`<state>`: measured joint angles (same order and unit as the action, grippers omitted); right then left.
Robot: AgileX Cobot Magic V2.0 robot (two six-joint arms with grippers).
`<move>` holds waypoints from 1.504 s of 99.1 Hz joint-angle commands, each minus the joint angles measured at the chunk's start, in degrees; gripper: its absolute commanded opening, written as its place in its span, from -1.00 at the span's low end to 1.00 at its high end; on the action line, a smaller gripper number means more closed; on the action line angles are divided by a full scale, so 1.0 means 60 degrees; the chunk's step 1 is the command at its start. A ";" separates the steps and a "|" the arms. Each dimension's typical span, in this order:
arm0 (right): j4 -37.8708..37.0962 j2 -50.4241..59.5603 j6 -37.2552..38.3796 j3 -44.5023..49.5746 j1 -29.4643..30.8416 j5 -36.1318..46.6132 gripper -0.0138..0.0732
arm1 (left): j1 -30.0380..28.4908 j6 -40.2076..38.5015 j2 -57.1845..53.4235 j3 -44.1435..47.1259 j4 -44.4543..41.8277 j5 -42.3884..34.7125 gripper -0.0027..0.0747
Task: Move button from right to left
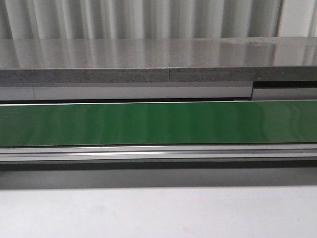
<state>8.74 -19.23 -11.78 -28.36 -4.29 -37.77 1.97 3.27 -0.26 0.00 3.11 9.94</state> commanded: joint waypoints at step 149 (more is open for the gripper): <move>-0.2571 0.1351 0.2882 0.3444 0.1460 0.7643 -0.84 | -0.0030 -0.0243 -0.0337 0.0232 -0.0008 -0.1008 -0.98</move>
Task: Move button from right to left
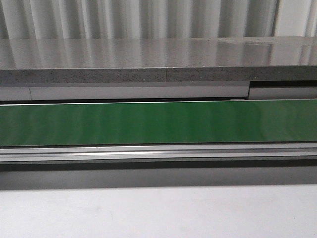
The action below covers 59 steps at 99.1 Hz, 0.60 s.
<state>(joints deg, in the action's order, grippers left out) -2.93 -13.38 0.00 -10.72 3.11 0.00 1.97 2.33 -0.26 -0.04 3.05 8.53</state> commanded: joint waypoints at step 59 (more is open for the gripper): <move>0.0185 0.2476 0.0705 0.1897 0.0271 -0.0680 -0.84 | -0.0030 -0.0086 -0.0337 0.0238 0.0001 -0.0772 -0.98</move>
